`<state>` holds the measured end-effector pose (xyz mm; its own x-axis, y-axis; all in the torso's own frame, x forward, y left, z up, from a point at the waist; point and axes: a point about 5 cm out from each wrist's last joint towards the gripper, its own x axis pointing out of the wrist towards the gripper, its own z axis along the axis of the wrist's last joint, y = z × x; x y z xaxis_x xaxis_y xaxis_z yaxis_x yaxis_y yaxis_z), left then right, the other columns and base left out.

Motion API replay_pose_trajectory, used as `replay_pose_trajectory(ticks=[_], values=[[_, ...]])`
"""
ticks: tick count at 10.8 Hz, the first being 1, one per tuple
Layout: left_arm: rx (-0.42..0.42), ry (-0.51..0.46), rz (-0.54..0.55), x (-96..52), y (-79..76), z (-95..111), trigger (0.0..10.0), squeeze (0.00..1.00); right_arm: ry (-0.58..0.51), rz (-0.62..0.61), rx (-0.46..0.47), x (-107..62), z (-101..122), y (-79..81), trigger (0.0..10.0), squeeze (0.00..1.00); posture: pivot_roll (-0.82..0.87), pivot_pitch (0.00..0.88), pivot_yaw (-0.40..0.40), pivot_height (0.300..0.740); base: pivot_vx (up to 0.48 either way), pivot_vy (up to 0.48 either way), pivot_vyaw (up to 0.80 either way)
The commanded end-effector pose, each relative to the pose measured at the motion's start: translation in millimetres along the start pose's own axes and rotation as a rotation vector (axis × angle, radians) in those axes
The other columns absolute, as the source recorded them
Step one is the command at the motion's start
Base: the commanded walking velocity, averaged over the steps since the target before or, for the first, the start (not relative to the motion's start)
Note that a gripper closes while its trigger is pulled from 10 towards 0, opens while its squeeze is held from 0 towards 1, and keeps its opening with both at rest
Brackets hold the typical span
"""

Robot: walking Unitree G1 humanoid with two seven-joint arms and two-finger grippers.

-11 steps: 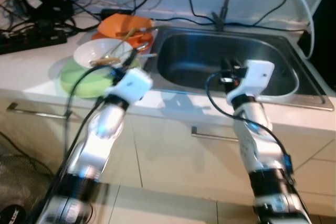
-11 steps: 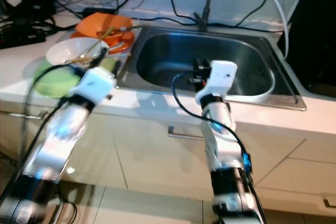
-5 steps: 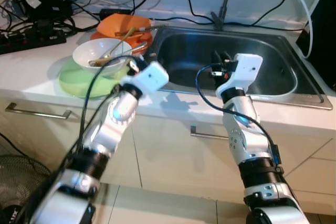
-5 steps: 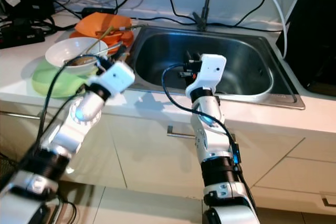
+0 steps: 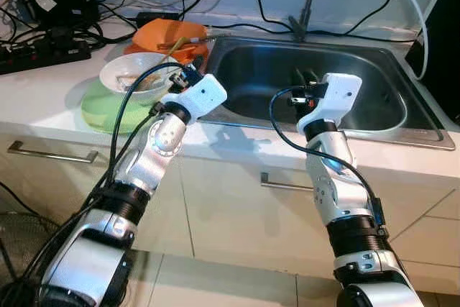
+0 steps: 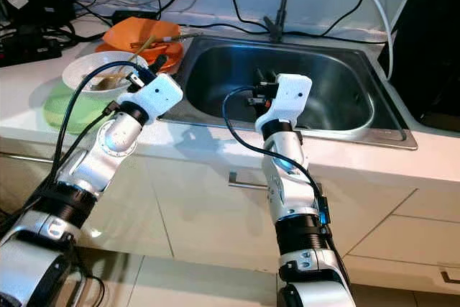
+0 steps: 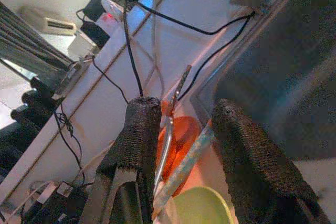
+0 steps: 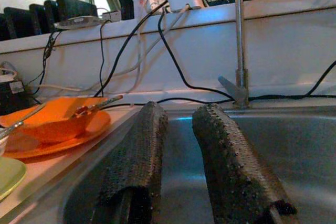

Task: Kitchen organization

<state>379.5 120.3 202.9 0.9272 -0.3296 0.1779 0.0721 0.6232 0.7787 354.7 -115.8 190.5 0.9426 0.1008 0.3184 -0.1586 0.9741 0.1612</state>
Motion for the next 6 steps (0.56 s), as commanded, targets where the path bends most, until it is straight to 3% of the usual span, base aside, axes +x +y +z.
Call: replay_pose_trajectory(ticks=[1, 5, 6], values=[[0.017, -0.004, -0.007, 4.2, 2.3, 3, 10.0, 0.0, -0.019, -0.01, -0.003, 2.7, 4, -1.9, 10.0, 0.0, 0.15, 0.0, -0.012, 0.74, 0.0, 0.0, 0.0], [-0.017, -0.144, -0.003, 5.9, 4.5, 29, 10.0, 0.0, -0.044, -0.034, 0.001, 2.3, 9, -4.5, 10.0, 0.0, 0.15, 0.0, -0.013, 0.74, 0.0, 0.0, 0.0], [-0.02, -0.178, -0.058, 5.4, -1.7, 37, 10.0, 0.0, -0.041, -0.031, 0.005, 3.0, 8, -3.1, 10.0, 0.0, 0.15, 0.0, -0.015, 0.74, 0.0, 0.0, 0.0]])
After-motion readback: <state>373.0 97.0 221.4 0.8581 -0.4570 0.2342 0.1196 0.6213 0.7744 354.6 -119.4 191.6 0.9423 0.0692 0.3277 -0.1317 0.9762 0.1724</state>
